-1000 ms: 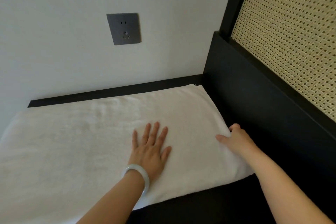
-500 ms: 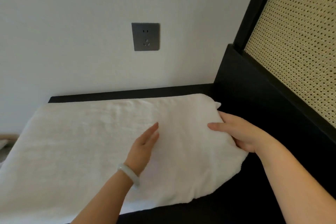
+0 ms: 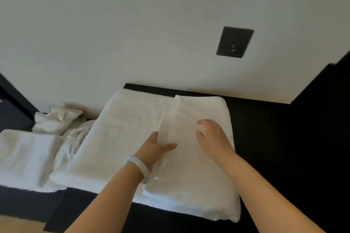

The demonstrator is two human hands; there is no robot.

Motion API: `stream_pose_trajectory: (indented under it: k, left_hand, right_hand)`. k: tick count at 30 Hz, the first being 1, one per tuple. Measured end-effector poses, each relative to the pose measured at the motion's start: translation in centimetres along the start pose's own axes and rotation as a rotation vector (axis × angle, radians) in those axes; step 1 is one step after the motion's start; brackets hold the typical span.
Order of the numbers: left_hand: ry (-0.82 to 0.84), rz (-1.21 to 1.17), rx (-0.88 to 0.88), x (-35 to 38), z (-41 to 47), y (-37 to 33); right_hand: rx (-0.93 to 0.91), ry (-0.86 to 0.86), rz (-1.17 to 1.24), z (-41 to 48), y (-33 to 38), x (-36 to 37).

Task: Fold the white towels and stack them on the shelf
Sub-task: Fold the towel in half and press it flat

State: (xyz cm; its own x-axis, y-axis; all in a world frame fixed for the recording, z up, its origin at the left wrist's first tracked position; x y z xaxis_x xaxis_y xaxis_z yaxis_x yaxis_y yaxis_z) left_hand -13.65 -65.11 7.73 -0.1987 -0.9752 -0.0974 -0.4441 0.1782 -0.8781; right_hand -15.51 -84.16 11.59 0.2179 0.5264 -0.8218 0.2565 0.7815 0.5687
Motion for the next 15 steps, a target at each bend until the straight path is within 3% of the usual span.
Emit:
stream_pose_trajectory:
  k: [2,5,10,15]
  left_hand:
    - [-0.008,0.207,0.139,0.3,0.0,-0.3]
    - [-0.033,0.322,0.233,0.3,0.0,-0.2]
    - [-0.151,0.887,0.612,-0.2,0.4,0.1]
    - [0.014,1.171,0.719,2.8,0.7,2.6]
  right_hand:
    - [-0.048,-0.148,-0.190,0.6,-1.9,-0.4]
    - [0.006,-0.040,-0.407,0.5,-4.7,1.7]
    - [0.014,-0.035,-0.465,0.3,-7.0,3.3]
    - [0.011,-0.090,-0.469,0.7,-9.4,2.7]
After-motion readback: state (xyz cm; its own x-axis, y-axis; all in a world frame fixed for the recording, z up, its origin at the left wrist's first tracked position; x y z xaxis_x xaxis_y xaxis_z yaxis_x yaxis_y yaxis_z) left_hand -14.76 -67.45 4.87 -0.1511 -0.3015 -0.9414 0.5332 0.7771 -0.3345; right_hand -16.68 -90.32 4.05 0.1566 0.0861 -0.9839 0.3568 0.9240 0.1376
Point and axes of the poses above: each hand's wrist, its own z-axis towards the middle knuckle, its own x-axis out of the palm, y = z × x, the point moved 6 cm from there along z, towards the middle knuckle, and after that the axes turned 9 degrees about -y, right-handed, at the moved point
